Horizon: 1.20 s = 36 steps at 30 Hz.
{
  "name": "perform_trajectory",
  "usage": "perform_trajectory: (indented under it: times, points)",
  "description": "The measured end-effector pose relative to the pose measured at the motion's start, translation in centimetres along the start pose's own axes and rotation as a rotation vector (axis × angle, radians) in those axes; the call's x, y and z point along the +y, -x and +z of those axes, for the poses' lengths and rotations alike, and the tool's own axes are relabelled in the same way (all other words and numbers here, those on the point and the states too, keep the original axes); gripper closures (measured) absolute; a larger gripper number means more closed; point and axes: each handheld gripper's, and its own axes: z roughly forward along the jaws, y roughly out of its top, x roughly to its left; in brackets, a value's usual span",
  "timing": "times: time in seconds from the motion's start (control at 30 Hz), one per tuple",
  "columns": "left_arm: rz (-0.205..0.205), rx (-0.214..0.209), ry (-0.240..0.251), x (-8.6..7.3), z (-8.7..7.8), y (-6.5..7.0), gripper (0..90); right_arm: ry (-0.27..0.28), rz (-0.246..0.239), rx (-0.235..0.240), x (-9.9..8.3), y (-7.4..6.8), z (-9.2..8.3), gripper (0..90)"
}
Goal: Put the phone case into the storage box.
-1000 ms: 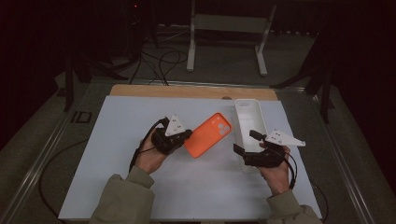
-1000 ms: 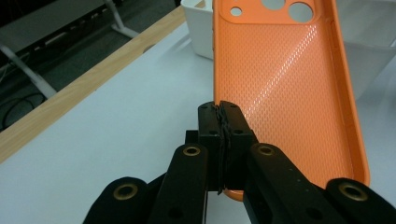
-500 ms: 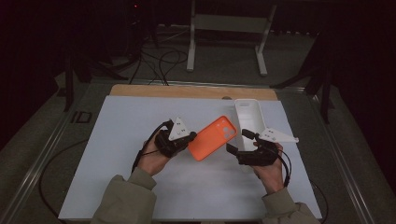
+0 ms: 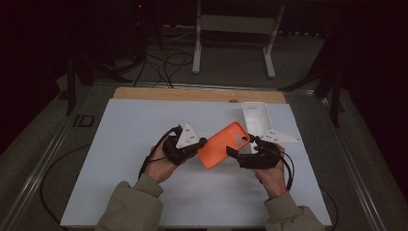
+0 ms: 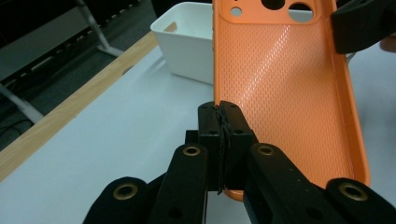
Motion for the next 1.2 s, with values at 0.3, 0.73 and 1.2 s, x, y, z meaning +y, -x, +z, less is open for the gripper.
perform_trajectory:
  times: [0.3,0.73,1.2]
  points:
    - [-0.006,-0.013,0.030,0.18,0.12,0.43,89.8,0.021,0.066,0.072,-0.04,0.02,0.05,38.1]
    - [0.005,-0.018,0.032,0.04,0.18,0.60,89.0,-0.047,0.210,0.151,0.05,0.26,0.44,71.8]
    - [0.003,-0.041,0.012,-0.42,0.87,0.87,87.5,-0.051,0.181,0.124,0.43,-0.35,0.22,84.6]
